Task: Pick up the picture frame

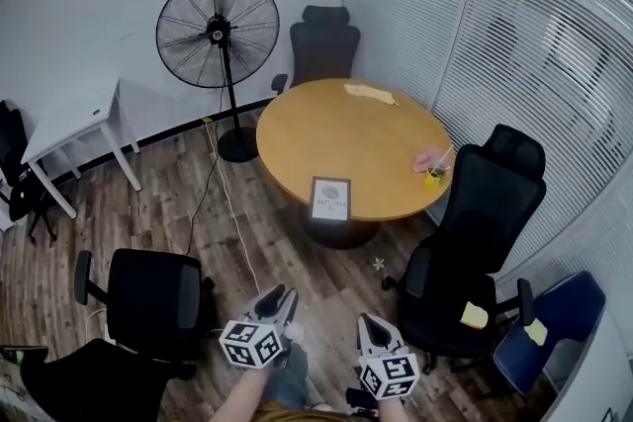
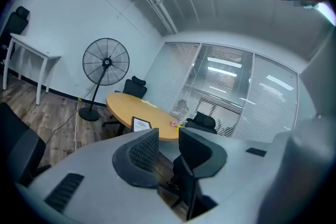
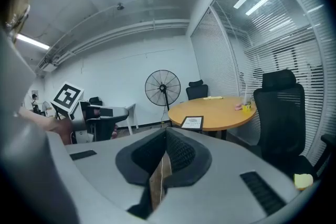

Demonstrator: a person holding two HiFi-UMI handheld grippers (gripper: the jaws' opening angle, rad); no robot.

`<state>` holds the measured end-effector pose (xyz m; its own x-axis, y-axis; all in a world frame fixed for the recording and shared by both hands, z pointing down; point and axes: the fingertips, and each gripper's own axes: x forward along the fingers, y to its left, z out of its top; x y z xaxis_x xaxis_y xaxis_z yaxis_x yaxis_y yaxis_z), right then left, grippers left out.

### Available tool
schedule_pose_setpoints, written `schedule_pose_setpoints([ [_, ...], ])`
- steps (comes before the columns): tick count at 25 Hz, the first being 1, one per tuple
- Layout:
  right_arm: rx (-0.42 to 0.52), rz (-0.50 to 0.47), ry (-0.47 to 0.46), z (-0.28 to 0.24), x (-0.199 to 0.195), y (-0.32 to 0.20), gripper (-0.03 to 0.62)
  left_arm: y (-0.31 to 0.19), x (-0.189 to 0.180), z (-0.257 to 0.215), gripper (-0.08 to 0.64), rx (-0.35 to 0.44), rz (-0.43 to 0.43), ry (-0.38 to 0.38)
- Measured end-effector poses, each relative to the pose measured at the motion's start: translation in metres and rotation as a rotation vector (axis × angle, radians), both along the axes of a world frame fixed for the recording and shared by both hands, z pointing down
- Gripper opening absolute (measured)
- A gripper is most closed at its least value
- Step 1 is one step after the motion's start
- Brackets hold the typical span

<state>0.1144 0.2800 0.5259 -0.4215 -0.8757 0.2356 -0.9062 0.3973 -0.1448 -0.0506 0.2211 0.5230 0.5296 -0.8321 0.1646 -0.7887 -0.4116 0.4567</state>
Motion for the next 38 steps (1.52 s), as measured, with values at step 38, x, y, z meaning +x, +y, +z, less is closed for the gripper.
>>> schedule_pose_setpoints([
  [38, -0.134, 0.086, 0.029, 0.034, 0.025, -0.352, 0.012, -0.364, 0.015, 0.061, 0.137, -0.192, 0.101, -0.011],
])
